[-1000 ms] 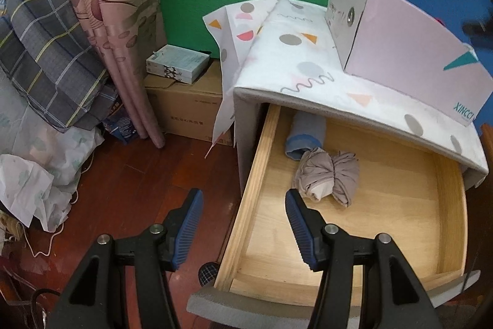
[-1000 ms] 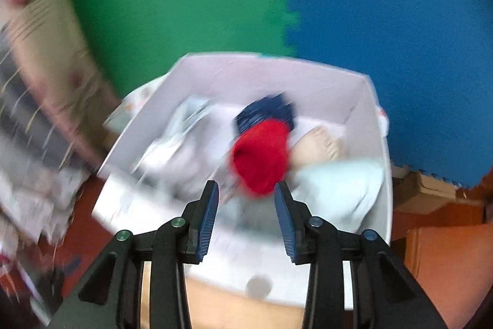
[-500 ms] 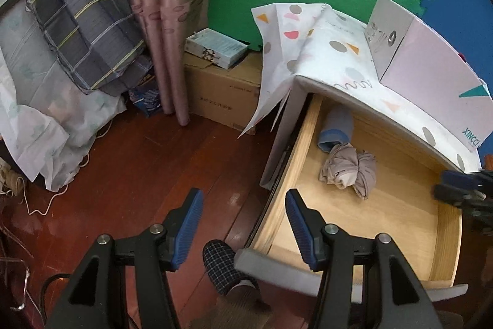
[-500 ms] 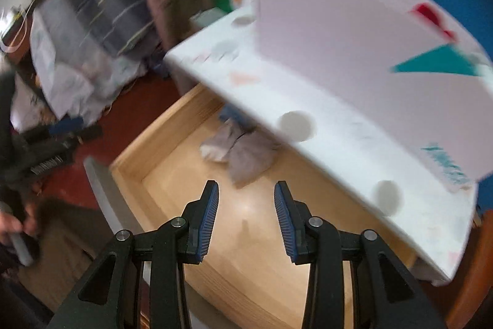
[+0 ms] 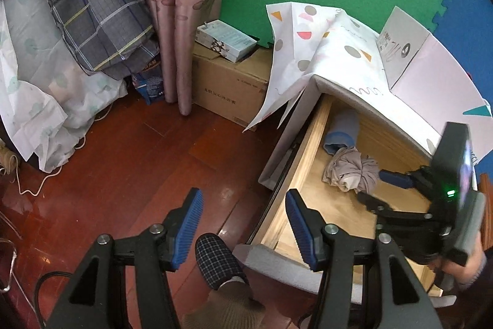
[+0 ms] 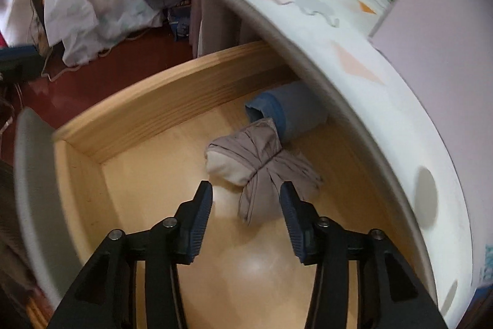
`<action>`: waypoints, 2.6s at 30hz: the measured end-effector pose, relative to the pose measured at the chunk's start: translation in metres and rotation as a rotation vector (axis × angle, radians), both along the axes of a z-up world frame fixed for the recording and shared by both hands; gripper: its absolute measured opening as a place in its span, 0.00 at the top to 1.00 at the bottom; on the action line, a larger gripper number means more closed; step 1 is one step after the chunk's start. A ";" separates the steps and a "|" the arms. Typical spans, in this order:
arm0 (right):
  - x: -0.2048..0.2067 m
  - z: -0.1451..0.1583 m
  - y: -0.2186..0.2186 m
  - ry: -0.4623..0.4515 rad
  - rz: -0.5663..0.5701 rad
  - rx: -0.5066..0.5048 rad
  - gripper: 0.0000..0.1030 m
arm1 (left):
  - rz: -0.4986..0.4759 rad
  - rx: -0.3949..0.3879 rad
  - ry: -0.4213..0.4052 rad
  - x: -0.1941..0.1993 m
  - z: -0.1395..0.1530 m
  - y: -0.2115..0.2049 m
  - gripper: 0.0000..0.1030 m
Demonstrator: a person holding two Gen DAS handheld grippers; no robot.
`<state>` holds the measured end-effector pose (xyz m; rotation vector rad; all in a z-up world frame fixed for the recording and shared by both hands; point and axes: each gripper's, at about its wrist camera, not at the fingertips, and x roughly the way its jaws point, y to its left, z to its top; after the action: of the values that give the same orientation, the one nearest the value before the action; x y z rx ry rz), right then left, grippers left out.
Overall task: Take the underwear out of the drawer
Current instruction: 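Return the right gripper into the drawer and grasp the grey bundled garment, then hold the grey garment in the right gripper while moving the left gripper into the drawer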
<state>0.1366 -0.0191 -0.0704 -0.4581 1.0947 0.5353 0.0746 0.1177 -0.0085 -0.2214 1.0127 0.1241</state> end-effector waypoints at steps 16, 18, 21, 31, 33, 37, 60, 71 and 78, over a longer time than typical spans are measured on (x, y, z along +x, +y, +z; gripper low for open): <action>0.018 -0.042 0.038 -0.177 0.118 -0.185 0.42 | -0.024 -0.026 0.003 0.003 -0.002 -0.004 0.45; 0.017 -0.044 0.038 -0.190 0.114 -0.193 0.42 | -0.025 -0.031 0.003 0.003 -0.002 -0.004 0.45; 0.022 -0.048 0.041 -0.211 0.106 -0.203 0.42 | -0.034 -0.030 0.008 0.004 -0.003 -0.006 0.45; 0.032 -0.050 0.038 -0.186 0.050 -0.176 0.47 | -0.035 -0.027 0.016 0.005 -0.005 -0.007 0.45; 0.030 -0.046 0.030 -0.169 0.038 -0.174 0.49 | -0.033 -0.027 0.012 0.004 -0.004 -0.007 0.45; 0.029 -0.044 0.026 -0.129 0.030 -0.177 0.50 | -0.034 -0.028 0.013 0.005 -0.004 -0.007 0.45; -0.021 -0.041 -0.063 0.148 -0.096 -0.220 0.50 | -0.043 -0.025 0.005 0.003 -0.003 -0.010 0.45; -0.039 -0.045 -0.111 0.282 -0.254 -0.239 0.50 | -0.043 -0.014 0.003 0.003 -0.003 -0.010 0.45; -0.033 -0.046 -0.136 0.386 -0.411 -0.213 0.51 | -0.043 -0.005 0.001 0.002 -0.003 -0.012 0.45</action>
<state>0.1032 -0.1553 -0.1162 -0.3056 1.5808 0.1433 0.0764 0.1057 -0.0112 -0.2042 1.0183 0.0820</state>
